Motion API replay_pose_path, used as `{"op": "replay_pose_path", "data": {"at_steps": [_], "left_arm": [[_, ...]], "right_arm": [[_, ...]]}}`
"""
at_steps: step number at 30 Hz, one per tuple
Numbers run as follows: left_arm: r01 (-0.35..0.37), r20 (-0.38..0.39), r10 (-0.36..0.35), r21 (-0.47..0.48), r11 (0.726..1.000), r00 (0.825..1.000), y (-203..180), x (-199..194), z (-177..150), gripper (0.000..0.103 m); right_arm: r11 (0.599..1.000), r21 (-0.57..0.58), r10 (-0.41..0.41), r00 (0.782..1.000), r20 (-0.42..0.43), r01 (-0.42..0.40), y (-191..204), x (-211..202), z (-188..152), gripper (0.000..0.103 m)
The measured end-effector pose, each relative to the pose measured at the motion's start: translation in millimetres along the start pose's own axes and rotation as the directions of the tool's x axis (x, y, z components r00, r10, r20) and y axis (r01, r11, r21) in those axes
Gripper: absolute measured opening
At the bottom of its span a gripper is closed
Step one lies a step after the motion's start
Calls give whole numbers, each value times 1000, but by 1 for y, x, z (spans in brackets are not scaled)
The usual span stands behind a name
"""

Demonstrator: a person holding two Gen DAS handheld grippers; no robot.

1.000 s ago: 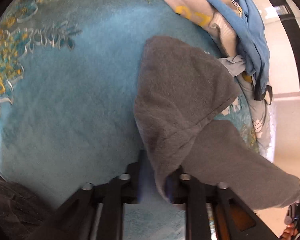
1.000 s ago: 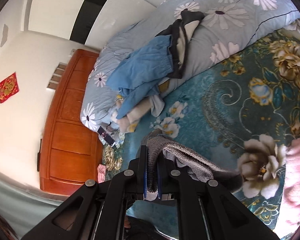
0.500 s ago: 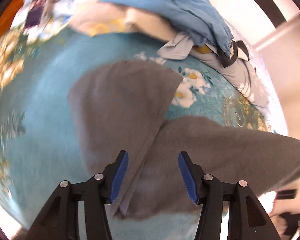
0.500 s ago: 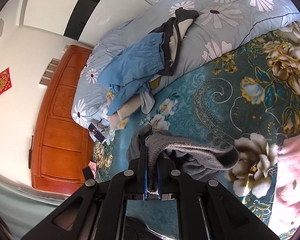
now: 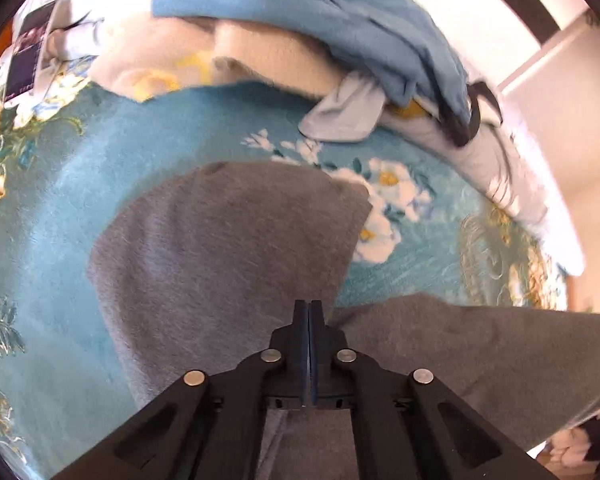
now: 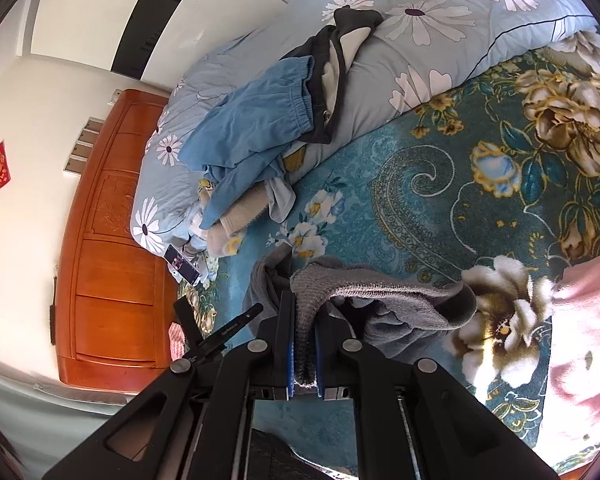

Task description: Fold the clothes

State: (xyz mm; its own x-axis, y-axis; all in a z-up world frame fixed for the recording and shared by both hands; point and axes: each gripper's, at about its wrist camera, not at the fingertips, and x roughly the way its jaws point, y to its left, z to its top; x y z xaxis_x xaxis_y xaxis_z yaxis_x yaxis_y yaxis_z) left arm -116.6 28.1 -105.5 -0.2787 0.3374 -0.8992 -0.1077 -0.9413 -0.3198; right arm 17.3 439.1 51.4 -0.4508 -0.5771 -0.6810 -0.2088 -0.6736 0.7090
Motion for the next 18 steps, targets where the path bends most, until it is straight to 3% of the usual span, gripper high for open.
{"op": "replay_pose_path", "data": {"at_steps": [2,6,8,13,14,16,17,18], "left_arm": [[-49,37,49,-11,999,998,12,-10,2,0],[72,46,-69,-74,995,997,29,-23,2,1],[63,62,-61,-32,998,996,20,-26,-1,1],[40,5,-40,57,998,999,-10,-6,-4,3],[45,-9,-44,61,997,999,-15,0,-4,6],[41,-30,-39,64,997,999,-24,11,-2,24],[37,-35,-34,64,997,999,-26,15,-1,41],[30,-34,-28,64,998,999,-28,19,0,47]], "right_arm": [[1000,-7,2,1000,-8,-2,4,5,0,8],[1000,-23,10,1000,-22,-11,10,13,1,8],[999,-29,18,1000,-24,-19,15,16,1,8],[999,-37,15,999,-30,-16,21,20,-1,9],[999,-35,11,999,-31,-12,21,20,-2,9],[1000,-27,3,999,-32,-4,20,20,-2,9],[1000,-21,-3,1000,-31,2,18,19,-2,9],[1000,-16,-9,1000,-30,8,17,18,-2,9]]}}
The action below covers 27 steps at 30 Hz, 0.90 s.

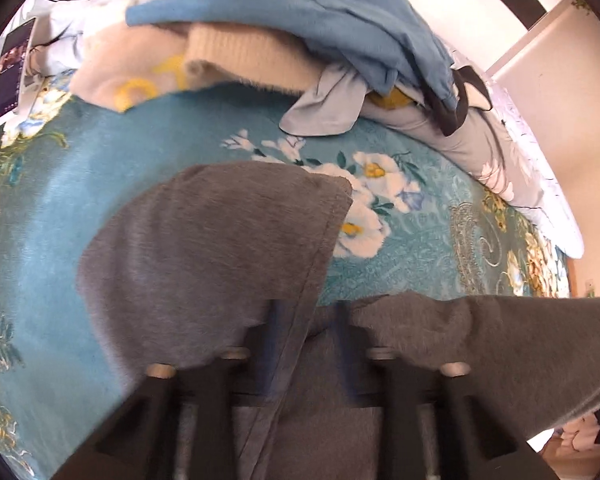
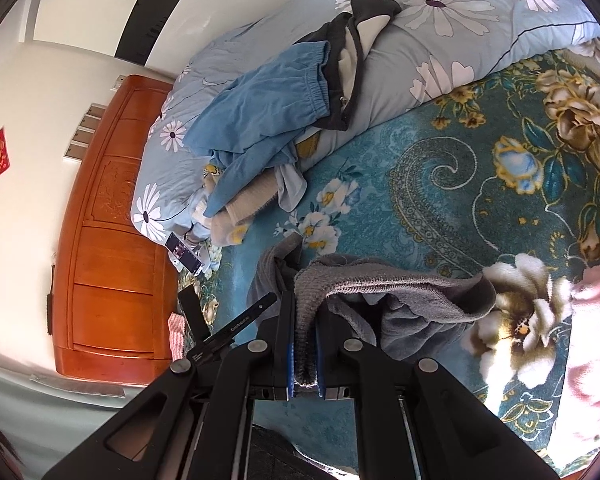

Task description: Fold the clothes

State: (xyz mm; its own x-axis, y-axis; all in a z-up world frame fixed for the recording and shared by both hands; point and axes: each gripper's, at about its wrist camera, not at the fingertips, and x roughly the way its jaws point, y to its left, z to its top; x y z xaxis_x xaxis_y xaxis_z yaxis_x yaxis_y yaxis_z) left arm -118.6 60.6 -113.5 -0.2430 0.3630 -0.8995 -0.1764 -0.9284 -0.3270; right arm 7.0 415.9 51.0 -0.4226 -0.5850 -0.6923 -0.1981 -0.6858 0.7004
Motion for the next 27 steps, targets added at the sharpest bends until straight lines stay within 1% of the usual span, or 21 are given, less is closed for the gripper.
{"op": "replay_pose_path", "data": {"at_steps": [2,4,5,6,7,8,9,12,14,16,19,21,22,25,27], "left_arm": [[-12,1,12,-3,1000,1000,-2,6,3,48],[-18,9,19,-14,1000,1000,2,8,6,45],[-22,13,22,-19,1000,1000,4,8,8,40],[-19,17,19,-28,999,1000,6,9,9,19],[-1,19,2,-42,999,1000,10,8,10,9],[22,25,-21,-60,998,999,15,5,10,5],[42,41,-39,-80,996,998,20,1,11,5],[-19,78,26,-95,995,997,30,-9,12,4],[-14,104,28,-134,991,994,41,-18,11,4],[-16,150,44,-182,983,988,56,-33,9,4],[-21,232,83,-255,967,969,87,-66,7,4],[-28,286,121,-308,951,951,112,-91,6,4],[-28,316,142,-340,940,938,128,-107,4,4],[-23,391,213,-438,899,895,178,-155,-11,4],[-24,401,261,-508,861,878,214,-180,-30,4]], "right_arm": [[1000,7,-10,1000,2,10,-1,-1,1,9],[1000,15,-20,1000,4,20,-2,-3,2,9],[1000,18,-23,1000,4,23,-3,-3,2,9],[999,21,-26,1000,4,26,-3,-3,2,9],[999,24,-29,1000,5,29,-3,-3,3,9],[999,27,-31,1000,4,31,-4,-3,3,9],[999,27,-31,1000,4,31,-3,-2,3,9],[999,22,-29,1000,1,29,0,0,4,9],[1000,14,-24,1000,1,24,3,1,3,9],[1000,5,-22,1000,2,22,6,1,2,9],[1000,2,-14,1000,12,14,7,-3,-1,9],[1000,2,-9,1000,18,9,7,-5,-2,9],[1000,5,-7,1000,23,7,7,-7,-2,9],[1000,20,3,999,43,-4,4,-11,-4,9],[999,36,11,998,63,-14,-1,-15,-6,9]]}}
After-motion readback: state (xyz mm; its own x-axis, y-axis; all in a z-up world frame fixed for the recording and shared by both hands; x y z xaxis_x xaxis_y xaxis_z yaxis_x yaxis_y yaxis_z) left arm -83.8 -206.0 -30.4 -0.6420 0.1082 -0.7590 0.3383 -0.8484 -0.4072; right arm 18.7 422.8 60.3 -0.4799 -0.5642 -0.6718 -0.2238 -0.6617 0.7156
